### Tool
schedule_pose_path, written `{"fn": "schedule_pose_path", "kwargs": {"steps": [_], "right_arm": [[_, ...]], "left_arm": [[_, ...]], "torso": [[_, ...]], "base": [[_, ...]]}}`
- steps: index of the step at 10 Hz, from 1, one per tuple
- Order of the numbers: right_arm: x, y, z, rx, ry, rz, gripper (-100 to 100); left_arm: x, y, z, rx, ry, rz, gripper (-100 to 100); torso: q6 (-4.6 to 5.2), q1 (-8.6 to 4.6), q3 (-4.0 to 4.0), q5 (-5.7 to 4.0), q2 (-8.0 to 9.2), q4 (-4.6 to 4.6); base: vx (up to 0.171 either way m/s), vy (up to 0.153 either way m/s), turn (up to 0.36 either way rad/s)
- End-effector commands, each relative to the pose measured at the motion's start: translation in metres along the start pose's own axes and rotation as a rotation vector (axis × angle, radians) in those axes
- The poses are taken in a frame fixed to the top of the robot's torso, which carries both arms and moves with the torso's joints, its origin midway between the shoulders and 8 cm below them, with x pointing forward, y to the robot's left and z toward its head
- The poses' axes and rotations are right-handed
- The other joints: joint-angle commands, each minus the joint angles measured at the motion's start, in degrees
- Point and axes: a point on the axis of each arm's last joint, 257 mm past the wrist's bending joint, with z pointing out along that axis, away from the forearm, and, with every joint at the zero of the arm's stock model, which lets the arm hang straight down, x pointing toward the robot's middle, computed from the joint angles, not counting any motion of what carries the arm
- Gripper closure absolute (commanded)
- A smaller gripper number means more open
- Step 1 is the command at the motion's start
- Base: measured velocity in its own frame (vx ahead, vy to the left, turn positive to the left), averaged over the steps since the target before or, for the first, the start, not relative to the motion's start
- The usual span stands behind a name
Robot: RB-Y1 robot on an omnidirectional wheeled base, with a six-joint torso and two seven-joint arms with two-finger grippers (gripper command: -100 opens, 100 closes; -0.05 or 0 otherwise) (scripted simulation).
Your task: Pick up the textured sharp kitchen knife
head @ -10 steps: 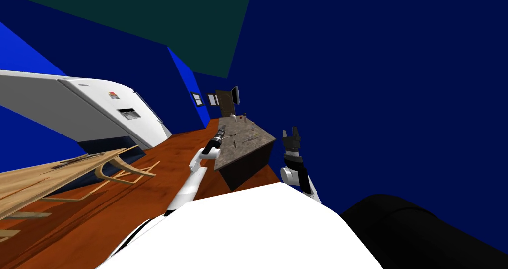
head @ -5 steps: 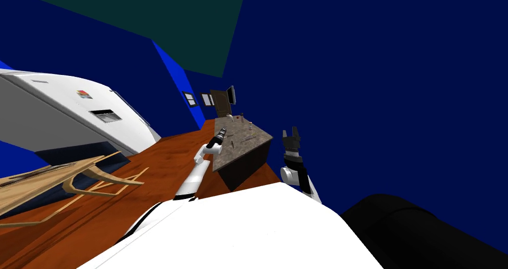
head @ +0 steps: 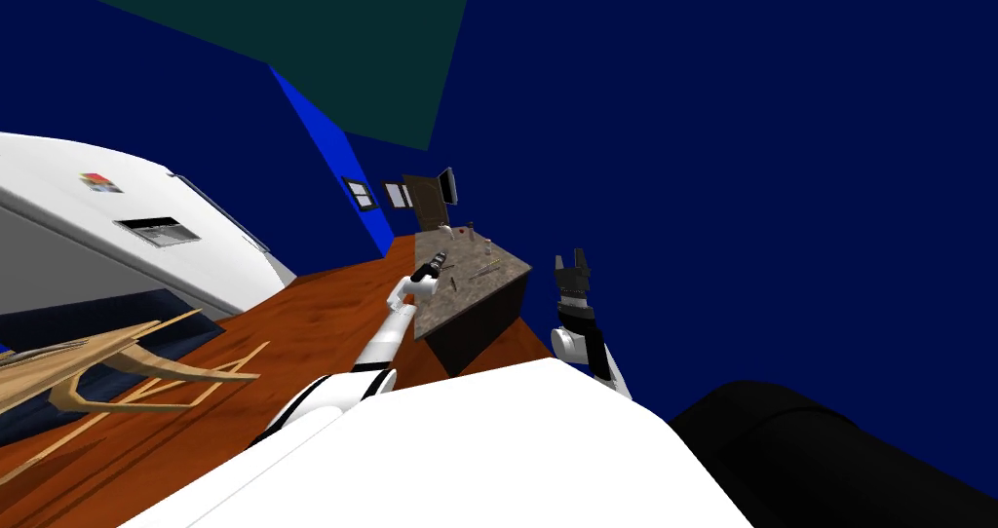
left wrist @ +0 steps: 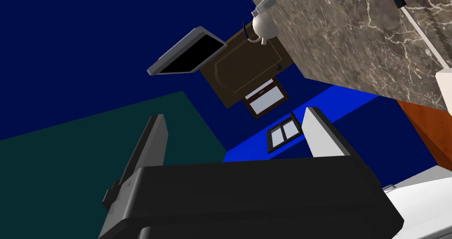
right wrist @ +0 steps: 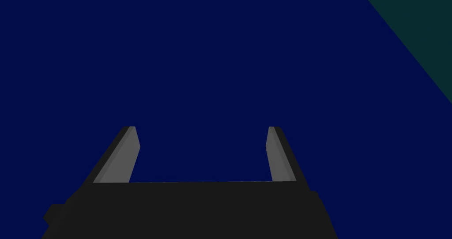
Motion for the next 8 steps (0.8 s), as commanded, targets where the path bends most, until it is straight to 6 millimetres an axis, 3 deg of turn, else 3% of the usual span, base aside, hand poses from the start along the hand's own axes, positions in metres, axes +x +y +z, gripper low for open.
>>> {"fn": "schedule_pose_path", "kwargs": {"steps": [1, 3, 4, 5, 6, 7, 8], "right_arm": [[0.000, 0.000, 0.000, 0.000, 0.000, 0.000, 0], [0.000, 0.000, 0.000, 0.000, 0.000, 0.000, 0], [0.000, 0.000, 0.000, 0.000, 0.000, 0.000, 0], [0.000, 0.000, 0.000, 0.000, 0.000, 0.000, 0], [0.000, 0.000, 0.000, 0.000, 0.000, 0.000, 0], [0.000, 0.000, 0.000, 0.000, 0.000, 0.000, 0], [0.000, 0.000, 0.000, 0.000, 0.000, 0.000, 0]], "left_arm": [[0.003, 0.011, 0.004, -0.030, 0.011, 0.006, -100], [0.006, 0.024, 0.013, -0.100, 0.034, 0.041, -100], [0.002, 0.022, 0.021, -0.127, 0.042, 0.075, -100], [0.008, 0.039, 0.021, -0.169, 0.060, 0.075, -100], [0.004, 0.035, 0.027, -0.193, 0.068, 0.110, -100], [0.012, 0.055, 0.026, -0.241, 0.089, 0.110, -100], [0.012, 0.055, 0.026, -0.241, 0.089, 0.110, -100]], "torso": [[0.00, 0.00, 0.00, 0.00, 0.00, 0.00], [0.05, -0.04, -0.02, -0.02, -0.04, 0.00], [0.01, -0.03, -0.02, -0.01, -0.04, -0.01], [0.05, -0.04, -0.02, -0.02, -0.04, 0.00], [-0.01, -0.02, -0.02, 0.00, -0.04, -0.01], [0.03, -0.03, -0.01, -0.01, -0.03, 0.00], [-0.01, -0.02, -0.01, 0.00, -0.02, 0.00]], "base": [[-0.007, 0.008, 0.018], [-0.010, 0.013, -0.122], [-0.012, 0.015, -0.188], [-0.011, 0.019, -0.068], [-0.016, 0.016, -0.113], [-0.011, 0.014, -0.073], [-0.003, 0.005, 0.012]]}}
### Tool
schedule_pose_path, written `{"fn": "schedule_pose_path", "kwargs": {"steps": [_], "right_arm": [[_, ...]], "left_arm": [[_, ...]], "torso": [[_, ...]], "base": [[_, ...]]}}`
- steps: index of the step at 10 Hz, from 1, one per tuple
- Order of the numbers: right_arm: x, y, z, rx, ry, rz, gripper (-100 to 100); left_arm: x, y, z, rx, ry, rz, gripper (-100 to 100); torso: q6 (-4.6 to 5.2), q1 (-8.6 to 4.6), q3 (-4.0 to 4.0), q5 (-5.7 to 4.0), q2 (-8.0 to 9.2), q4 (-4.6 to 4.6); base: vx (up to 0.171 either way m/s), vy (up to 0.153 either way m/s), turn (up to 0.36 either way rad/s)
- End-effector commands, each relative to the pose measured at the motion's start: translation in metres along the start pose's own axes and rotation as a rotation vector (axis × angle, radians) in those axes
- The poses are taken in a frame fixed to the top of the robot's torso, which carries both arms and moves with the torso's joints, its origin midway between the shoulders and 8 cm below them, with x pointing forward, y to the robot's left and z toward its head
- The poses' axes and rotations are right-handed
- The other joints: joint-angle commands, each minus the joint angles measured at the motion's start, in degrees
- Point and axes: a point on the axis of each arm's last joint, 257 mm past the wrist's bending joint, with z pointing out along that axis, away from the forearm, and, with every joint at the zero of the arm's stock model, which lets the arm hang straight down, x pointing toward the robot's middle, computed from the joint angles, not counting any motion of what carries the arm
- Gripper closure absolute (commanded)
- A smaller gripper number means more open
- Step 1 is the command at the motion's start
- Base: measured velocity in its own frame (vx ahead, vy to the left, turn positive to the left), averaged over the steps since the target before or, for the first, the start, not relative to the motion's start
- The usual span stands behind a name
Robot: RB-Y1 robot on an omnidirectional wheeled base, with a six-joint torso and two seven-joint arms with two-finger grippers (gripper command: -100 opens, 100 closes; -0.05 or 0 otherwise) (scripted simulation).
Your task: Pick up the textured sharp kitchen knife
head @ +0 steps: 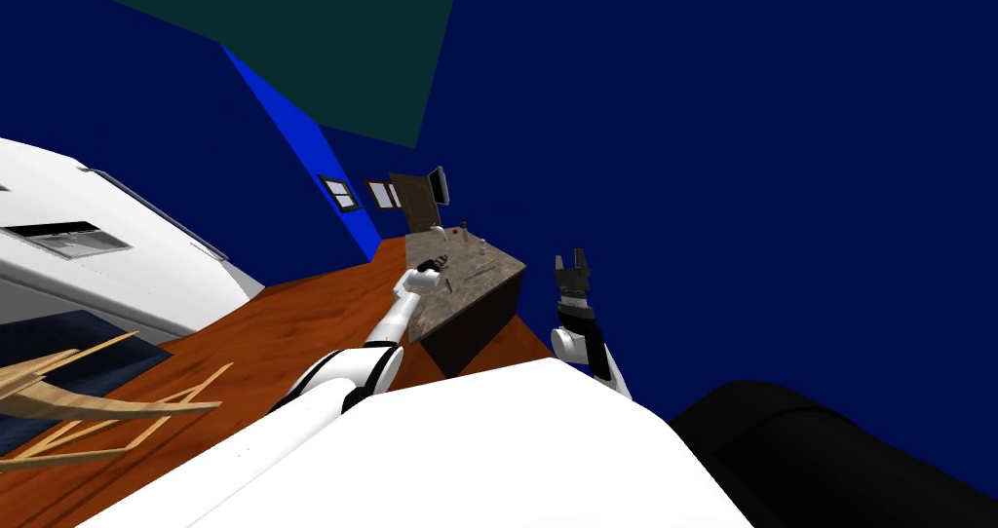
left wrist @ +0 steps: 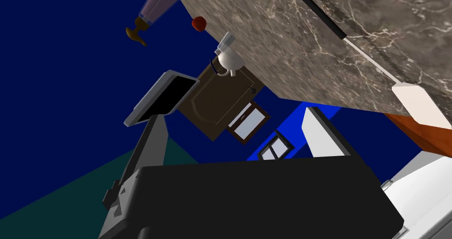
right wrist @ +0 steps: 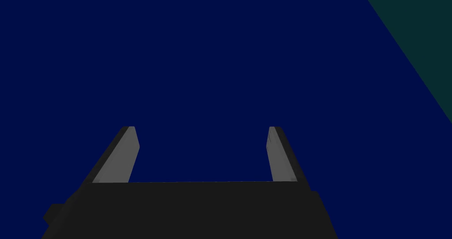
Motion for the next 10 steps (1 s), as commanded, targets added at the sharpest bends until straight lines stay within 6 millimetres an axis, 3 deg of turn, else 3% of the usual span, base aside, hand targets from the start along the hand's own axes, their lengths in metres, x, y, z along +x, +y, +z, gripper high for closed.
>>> {"fn": "schedule_pose_path", "kwargs": {"steps": [1, 5, 10], "right_arm": [[0.000, 0.000, 0.000, 0.000, 0.000, 0.000, 0], [0.000, 0.000, 0.000, 0.000, 0.000, 0.000, 0], [0.000, 0.000, 0.000, 0.000, 0.000, 0.000, 0]], "left_arm": [[-0.002, 0.004, 0.006, -0.049, 0.019, 0.035, -100], [0.006, 0.036, 0.016, -0.179, 0.081, 0.103, -100], [0.016, 0.075, 0.015, -0.330, 0.165, 0.166, -100]], "torso": [[0.00, 0.00, 0.00, 0.00, 0.00, 0.00], [0.00, 0.02, -0.01, 0.00, -0.01, -0.01], [0.02, -0.02, -0.02, -0.01, -0.04, -0.01]], "base": [[-0.005, 0.003, -0.108], [-0.004, 0.011, -0.095], [0.002, 0.007, -0.083]]}}
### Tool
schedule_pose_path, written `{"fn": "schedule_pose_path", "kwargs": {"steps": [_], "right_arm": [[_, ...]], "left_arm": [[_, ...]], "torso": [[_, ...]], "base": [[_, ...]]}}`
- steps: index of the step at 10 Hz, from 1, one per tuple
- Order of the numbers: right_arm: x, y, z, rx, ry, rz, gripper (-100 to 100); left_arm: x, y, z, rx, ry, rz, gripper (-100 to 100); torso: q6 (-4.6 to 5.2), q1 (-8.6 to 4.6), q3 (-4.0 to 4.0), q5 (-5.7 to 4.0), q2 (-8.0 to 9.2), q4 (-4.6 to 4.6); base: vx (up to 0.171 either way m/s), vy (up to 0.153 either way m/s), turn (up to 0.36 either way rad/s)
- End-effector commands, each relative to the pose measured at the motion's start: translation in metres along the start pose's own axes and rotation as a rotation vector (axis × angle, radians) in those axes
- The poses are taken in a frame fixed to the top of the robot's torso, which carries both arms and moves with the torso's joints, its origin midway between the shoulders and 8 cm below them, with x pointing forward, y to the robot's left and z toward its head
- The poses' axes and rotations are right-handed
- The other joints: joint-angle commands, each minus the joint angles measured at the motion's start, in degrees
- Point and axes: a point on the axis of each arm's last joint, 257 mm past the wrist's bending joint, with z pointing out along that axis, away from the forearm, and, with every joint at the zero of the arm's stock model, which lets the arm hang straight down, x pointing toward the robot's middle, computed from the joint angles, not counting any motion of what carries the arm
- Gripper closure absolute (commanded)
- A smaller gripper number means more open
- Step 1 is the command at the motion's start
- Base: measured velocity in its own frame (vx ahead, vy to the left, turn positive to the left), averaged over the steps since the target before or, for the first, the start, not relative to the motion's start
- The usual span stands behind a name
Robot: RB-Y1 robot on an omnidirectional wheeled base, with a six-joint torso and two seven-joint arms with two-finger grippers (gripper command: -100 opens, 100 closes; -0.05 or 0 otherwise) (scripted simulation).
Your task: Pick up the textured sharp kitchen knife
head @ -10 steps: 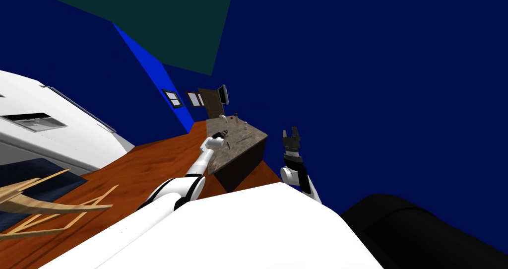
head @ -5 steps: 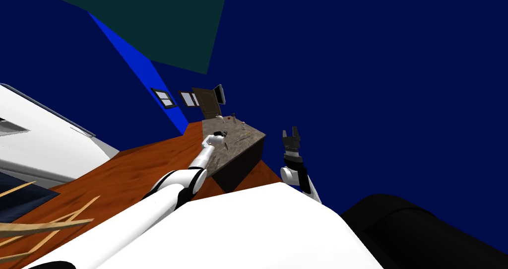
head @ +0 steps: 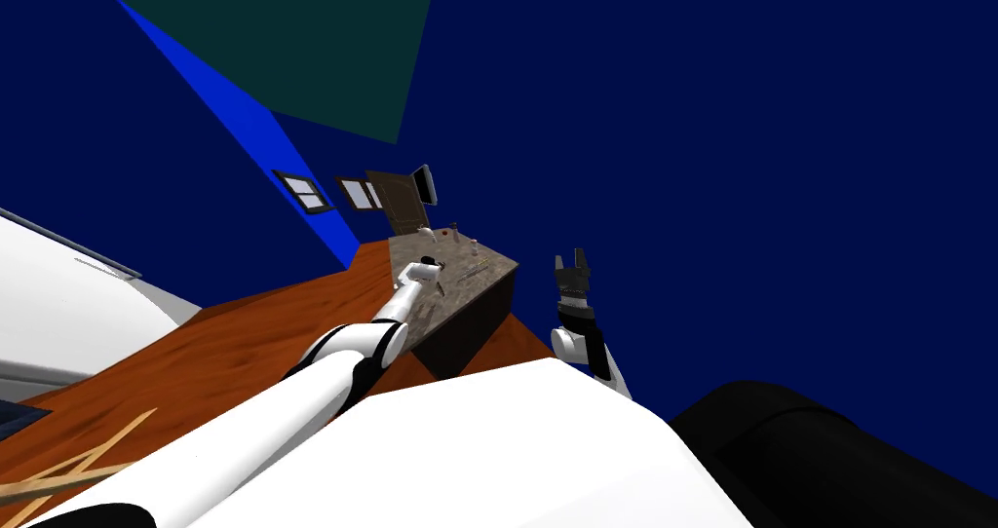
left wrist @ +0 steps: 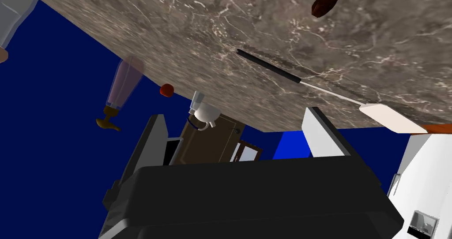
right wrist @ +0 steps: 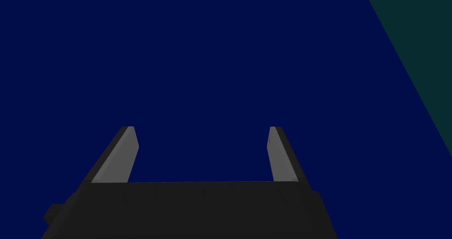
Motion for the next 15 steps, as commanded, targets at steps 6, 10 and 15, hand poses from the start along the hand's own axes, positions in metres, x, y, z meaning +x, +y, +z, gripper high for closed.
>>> {"fn": "schedule_pose_path", "kwargs": {"steps": [6, 10, 15], "right_arm": [[0.000, 0.000, 0.000, 0.000, 0.000, 0.000, 0], [0.000, 0.000, 0.000, 0.000, 0.000, 0.000, 0], [0.000, 0.000, 0.000, 0.000, 0.000, 0.000, 0]], "left_arm": [[0.012, 0.039, 0.002, -0.161, 0.107, 0.091, -100], [0.029, 0.072, 0.001, -0.264, 0.192, 0.141, -100], [0.043, 0.106, -0.007, -0.363, 0.287, 0.198, -100]], "torso": [[0.00, -0.01, 0.00, 0.00, -0.01, 0.00], [0.00, -0.03, -0.02, -0.01, -0.04, 0.00], [0.00, -0.04, -0.03, -0.01, -0.05, -0.01]], "base": [[0.008, 0.001, -0.055], [0.014, -0.001, -0.053], [0.019, -0.004, -0.041]]}}
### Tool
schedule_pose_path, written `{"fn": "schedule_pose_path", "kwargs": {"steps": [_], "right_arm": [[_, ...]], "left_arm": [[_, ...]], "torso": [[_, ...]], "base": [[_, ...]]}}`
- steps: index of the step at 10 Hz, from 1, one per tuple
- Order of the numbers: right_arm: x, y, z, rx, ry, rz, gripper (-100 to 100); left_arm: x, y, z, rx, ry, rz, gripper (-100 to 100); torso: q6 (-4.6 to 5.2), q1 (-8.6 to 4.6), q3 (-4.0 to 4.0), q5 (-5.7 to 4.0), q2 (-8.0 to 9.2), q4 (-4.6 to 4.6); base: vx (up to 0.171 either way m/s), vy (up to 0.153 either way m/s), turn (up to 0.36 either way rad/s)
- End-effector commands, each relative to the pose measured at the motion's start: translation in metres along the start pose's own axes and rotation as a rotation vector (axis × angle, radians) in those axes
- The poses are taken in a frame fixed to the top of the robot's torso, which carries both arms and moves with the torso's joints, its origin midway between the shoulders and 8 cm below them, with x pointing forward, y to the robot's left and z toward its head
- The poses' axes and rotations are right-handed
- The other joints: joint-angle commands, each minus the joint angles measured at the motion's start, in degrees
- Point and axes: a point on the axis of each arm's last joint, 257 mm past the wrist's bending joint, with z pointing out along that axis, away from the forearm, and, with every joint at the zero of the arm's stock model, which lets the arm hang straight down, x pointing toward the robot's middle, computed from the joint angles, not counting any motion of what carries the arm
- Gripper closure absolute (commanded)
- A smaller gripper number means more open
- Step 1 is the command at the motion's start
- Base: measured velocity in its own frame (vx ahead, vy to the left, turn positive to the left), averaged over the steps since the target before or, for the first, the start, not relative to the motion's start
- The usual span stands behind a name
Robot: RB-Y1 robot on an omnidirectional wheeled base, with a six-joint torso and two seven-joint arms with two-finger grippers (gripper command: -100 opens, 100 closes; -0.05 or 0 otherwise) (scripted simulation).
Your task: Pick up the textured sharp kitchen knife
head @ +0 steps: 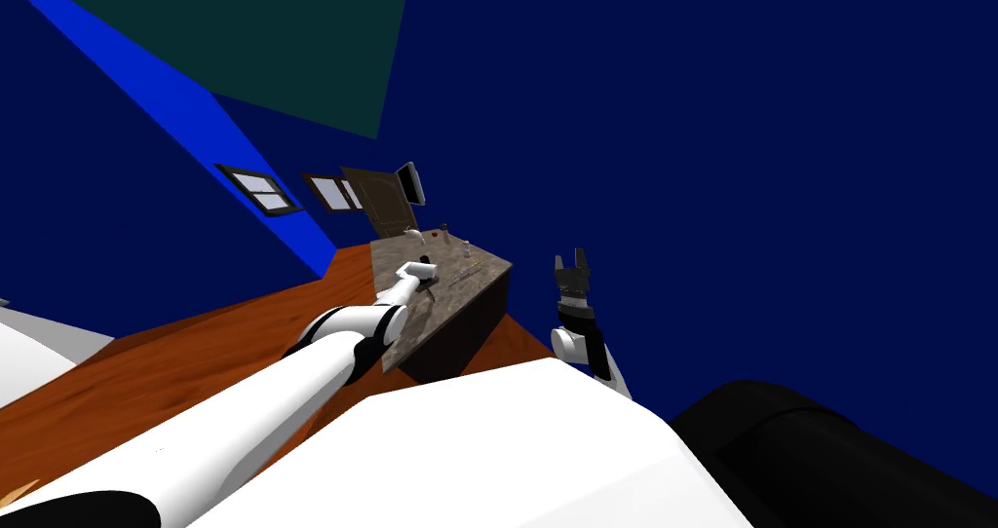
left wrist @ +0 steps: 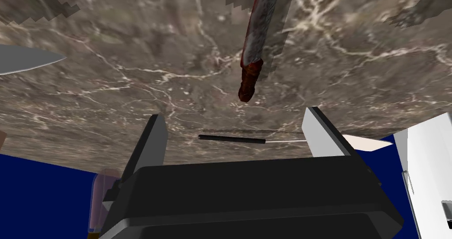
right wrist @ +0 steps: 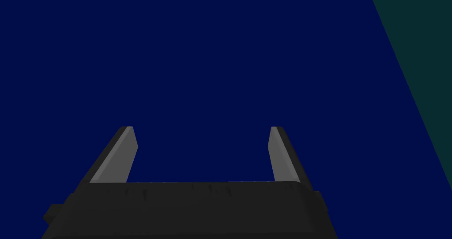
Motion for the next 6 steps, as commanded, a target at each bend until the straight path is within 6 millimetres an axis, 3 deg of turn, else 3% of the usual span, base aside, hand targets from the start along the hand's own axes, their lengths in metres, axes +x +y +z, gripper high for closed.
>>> {"fn": "schedule_pose_path", "kwargs": {"steps": [1, 3, 6], "right_arm": [[0.000, 0.000, 0.000, 0.000, 0.000, 0.000, 0], [0.000, 0.000, 0.000, 0.000, 0.000, 0.000, 0], [0.000, 0.000, 0.000, 0.000, 0.000, 0.000, 0]], "left_arm": [[0.010, 0.012, 0.001, -0.040, 0.042, 0.027, -100], [0.010, 0.012, 0.001, -0.040, 0.042, 0.027, -100], [0.024, 0.032, 0.004, -0.095, 0.106, 0.065, -100]], "torso": [[0.00, 0.00, 0.00, 0.00, 0.00, 0.00], [0.00, 0.00, 0.00, 0.00, -0.01, 0.00], [0.00, -0.01, -0.01, 0.00, -0.01, 0.00]], "base": [[0.022, -0.004, -0.053], [0.012, 0.000, -0.005], [0.020, -0.006, -0.034]]}}
